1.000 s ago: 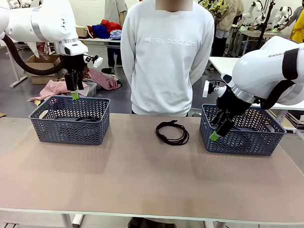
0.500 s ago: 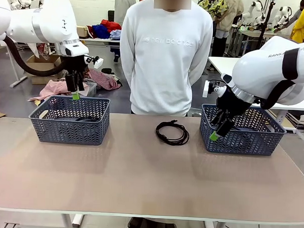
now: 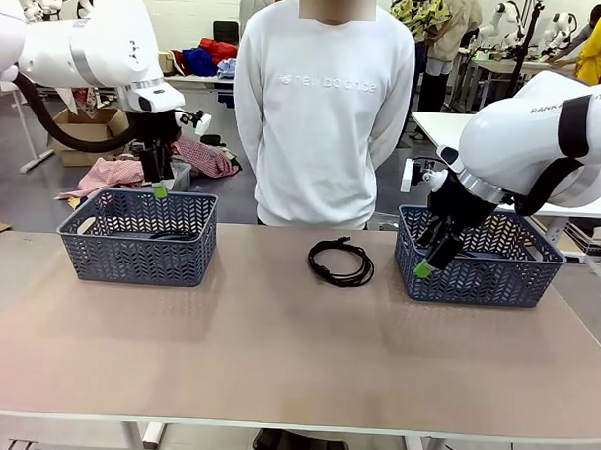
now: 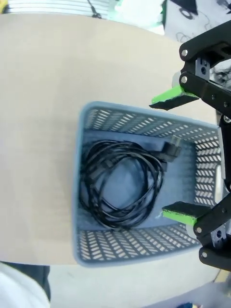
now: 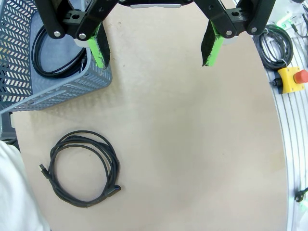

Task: Organize the cables according to human instructions.
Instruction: Pick up a bundle of cables and place it in the basket indicated by the human.

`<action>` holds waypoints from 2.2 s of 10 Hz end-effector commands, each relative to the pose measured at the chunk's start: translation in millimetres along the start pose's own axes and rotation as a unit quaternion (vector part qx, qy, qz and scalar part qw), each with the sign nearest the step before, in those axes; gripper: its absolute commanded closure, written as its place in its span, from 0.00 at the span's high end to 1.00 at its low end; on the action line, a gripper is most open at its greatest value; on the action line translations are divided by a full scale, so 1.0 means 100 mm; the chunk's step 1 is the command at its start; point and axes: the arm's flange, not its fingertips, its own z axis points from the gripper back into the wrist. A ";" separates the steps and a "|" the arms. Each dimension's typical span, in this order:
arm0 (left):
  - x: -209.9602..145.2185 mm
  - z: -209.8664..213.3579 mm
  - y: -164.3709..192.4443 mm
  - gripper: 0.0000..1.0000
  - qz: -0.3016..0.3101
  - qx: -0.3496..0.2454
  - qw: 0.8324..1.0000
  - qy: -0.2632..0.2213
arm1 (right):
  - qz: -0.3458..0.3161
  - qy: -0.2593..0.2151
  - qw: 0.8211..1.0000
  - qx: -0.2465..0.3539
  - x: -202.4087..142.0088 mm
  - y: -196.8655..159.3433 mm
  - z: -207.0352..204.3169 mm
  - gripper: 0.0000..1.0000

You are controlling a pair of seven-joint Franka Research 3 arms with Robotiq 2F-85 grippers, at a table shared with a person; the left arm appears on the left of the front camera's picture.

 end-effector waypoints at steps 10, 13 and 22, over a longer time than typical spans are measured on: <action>0.53 -0.71 -1.44 1.00 0.029 -0.031 0.991 -0.128 | -0.005 0.005 1.000 -0.005 0.02 0.00 0.02 1.00; 0.60 -0.76 -1.45 1.00 0.023 -0.032 0.993 -0.114 | -0.005 0.005 1.000 -0.005 0.02 0.00 0.02 1.00; 0.63 -0.75 -1.43 1.00 0.033 -0.036 0.992 -0.115 | -0.005 0.005 1.000 -0.005 0.02 0.00 0.02 1.00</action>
